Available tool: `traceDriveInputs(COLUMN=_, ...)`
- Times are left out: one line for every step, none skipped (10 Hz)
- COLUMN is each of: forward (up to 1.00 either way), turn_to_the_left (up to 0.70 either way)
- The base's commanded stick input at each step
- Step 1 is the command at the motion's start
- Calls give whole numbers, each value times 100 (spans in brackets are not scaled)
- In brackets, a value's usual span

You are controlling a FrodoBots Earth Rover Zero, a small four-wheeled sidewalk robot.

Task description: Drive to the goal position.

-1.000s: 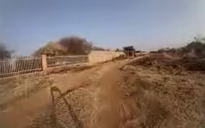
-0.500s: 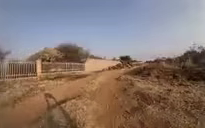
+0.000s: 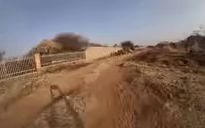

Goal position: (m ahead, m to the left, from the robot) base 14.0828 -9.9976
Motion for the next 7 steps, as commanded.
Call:
traceDriveInputs(forward=70, turn_to_the_left=0)
traceDriveInputs(forward=70, turn_to_the_left=0)
traceDriveInputs(forward=70, turn_to_the_left=0)
traceDriveInputs(forward=70, turn_to_the_left=0)
traceDriveInputs(forward=70, turn_to_the_left=0)
traceDriveInputs(forward=70, turn_to_the_left=0)
traceDriveInputs(forward=70, turn_to_the_left=0)
